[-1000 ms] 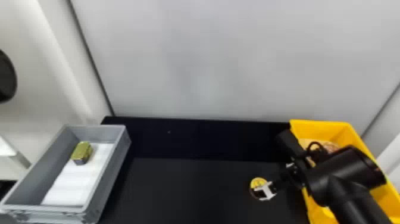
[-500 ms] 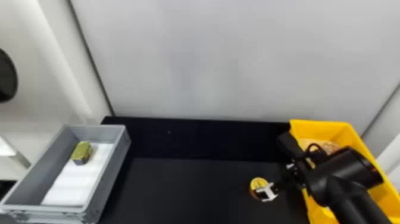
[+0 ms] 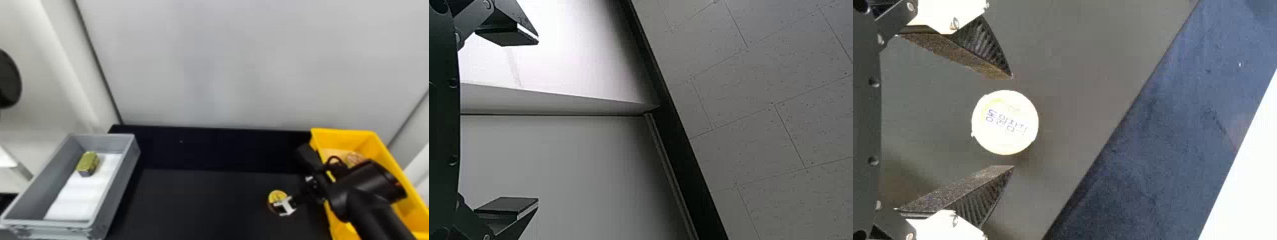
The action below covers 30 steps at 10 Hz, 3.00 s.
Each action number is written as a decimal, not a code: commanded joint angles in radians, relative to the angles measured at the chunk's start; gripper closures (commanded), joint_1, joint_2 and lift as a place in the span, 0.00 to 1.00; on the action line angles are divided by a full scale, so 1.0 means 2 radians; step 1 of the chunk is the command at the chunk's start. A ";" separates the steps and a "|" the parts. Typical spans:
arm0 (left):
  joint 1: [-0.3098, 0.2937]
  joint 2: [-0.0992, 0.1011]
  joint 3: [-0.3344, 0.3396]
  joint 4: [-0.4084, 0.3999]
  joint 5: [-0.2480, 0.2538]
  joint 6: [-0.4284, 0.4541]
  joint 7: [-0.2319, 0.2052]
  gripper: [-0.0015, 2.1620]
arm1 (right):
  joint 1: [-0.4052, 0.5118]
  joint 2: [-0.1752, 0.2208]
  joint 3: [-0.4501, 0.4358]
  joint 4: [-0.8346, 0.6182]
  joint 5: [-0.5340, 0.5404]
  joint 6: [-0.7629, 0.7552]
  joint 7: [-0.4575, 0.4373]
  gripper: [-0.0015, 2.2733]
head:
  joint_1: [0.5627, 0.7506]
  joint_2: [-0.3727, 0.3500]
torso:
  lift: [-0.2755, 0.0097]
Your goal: Pick up the round yellow can and place it in the yellow rectangular box
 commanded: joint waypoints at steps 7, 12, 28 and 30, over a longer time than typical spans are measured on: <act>-0.003 -0.002 -0.003 0.003 0.000 -0.005 0.000 0.06 | -0.014 0.015 -0.001 0.049 -0.004 -0.034 -0.019 0.08 | 0.53 0.59 | 0.93; -0.003 -0.003 -0.004 0.004 0.000 -0.007 0.001 0.06 | -0.019 0.015 0.006 0.066 -0.003 -0.045 -0.022 0.08 | 0.53 0.59 | 0.93; 0.001 0.006 -0.009 0.004 0.002 -0.002 0.000 0.06 | -0.021 -0.047 0.003 -0.118 0.004 0.071 0.006 0.30 | 0.53 0.59 | 0.93; 0.000 0.006 -0.010 0.004 0.002 0.001 0.000 0.06 | -0.045 -0.072 -0.007 -0.133 0.003 0.080 0.005 0.30 | 0.53 0.59 | 0.93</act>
